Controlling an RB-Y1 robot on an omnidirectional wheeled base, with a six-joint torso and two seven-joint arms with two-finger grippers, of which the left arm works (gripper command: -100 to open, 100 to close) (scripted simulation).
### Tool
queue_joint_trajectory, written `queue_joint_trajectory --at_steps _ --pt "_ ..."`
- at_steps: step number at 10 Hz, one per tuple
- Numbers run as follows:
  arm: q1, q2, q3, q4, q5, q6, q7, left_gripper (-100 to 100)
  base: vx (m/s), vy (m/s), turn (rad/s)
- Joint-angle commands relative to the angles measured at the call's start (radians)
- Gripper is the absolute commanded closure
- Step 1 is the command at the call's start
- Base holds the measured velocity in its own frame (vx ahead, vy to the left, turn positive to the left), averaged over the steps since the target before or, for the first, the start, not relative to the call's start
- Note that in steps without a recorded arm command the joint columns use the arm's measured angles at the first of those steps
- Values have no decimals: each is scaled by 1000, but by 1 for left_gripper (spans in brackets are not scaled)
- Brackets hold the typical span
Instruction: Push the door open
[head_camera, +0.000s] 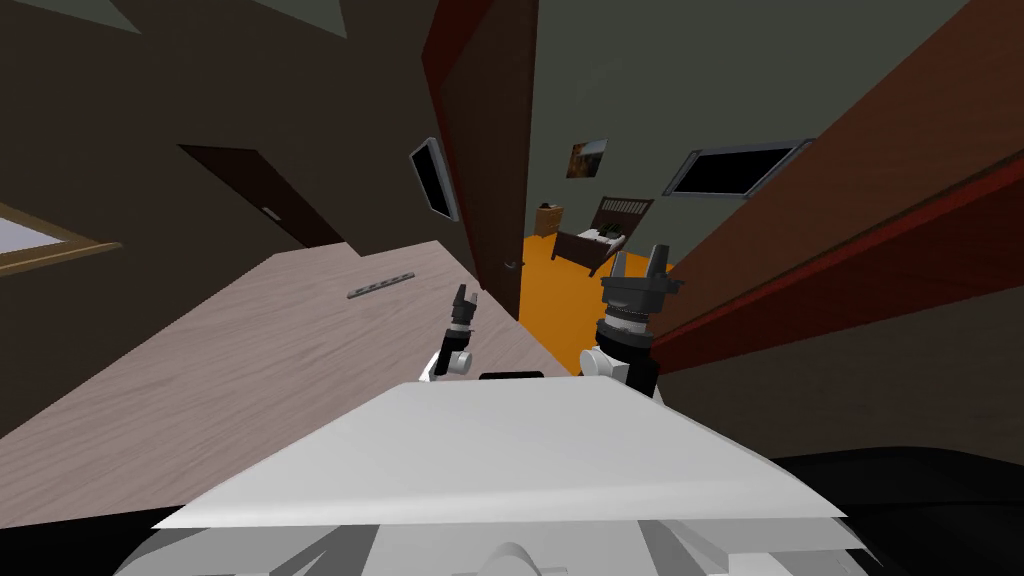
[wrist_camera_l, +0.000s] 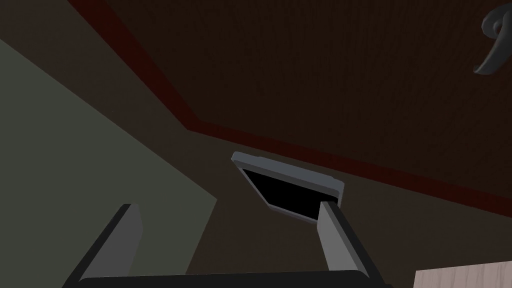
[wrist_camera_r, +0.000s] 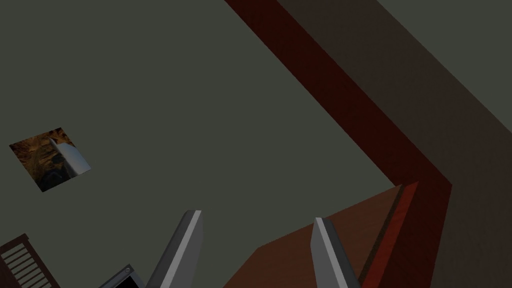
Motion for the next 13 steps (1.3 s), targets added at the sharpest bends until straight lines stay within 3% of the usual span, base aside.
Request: queue_joint_trajectory --at_steps 1,13 --pt "-17 2 -24 44 12 -3 -8 -100 133 79 -147" --pt "-112 3 -130 287 65 -36 -41 -100 106 71 -92"
